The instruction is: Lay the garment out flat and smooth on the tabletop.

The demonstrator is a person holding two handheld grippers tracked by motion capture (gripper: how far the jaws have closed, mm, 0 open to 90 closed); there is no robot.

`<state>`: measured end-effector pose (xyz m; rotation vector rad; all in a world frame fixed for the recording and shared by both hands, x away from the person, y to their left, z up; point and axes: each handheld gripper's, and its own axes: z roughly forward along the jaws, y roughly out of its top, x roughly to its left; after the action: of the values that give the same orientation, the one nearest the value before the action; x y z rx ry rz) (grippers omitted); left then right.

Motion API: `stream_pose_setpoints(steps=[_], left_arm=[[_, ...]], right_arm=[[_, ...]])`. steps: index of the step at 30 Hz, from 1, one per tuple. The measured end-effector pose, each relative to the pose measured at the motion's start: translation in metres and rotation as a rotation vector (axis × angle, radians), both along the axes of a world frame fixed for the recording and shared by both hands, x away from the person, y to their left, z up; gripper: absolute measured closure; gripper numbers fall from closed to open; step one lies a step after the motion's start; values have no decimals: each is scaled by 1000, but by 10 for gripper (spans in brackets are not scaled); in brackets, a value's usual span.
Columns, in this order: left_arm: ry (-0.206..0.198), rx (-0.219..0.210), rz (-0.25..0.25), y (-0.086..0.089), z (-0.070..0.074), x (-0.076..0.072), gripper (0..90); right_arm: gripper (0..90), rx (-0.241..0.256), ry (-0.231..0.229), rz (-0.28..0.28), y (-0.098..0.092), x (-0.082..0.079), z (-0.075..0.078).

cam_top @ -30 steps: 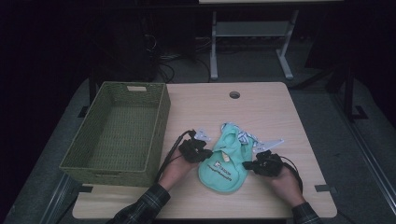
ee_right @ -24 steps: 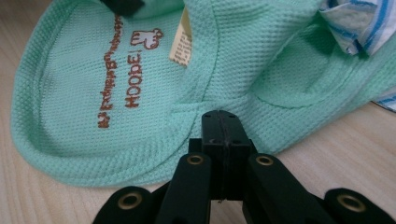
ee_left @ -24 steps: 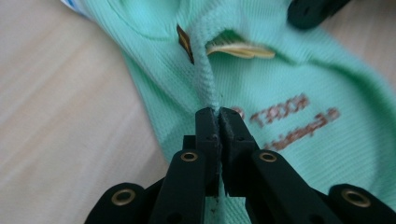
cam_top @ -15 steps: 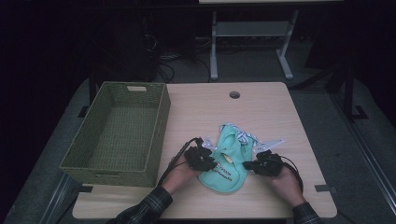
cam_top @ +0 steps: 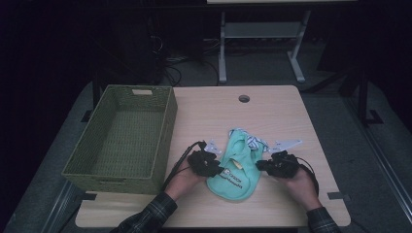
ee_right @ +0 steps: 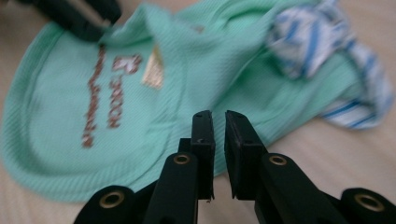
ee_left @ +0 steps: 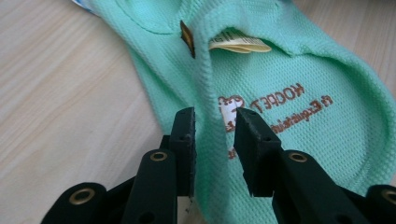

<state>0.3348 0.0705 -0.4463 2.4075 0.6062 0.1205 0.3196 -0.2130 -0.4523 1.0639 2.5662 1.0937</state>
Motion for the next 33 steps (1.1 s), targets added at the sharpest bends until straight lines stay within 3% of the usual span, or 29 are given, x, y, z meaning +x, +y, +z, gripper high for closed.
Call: stream_pose_setpoints(steps=[7,15,20,25,33], left_arm=[[-5,17,4,-2,-3,-1,671],[1,35,-1,-4,-7,0,680],[-7,43,1,-6,-9,0,694],[2,40,6,-5,-9,3,858],[4,17,18,-2,-4,0,874]], right_arm=[[808,2,-44,-93,-10,32,8],[779,-7,-30,-153,-15,67,-2],[751,-9,-9,-152,-11,70,-7],[862,-32,-7,-157,-10,70,-11],[885,-28,-34,-163,-14,70,-7]])
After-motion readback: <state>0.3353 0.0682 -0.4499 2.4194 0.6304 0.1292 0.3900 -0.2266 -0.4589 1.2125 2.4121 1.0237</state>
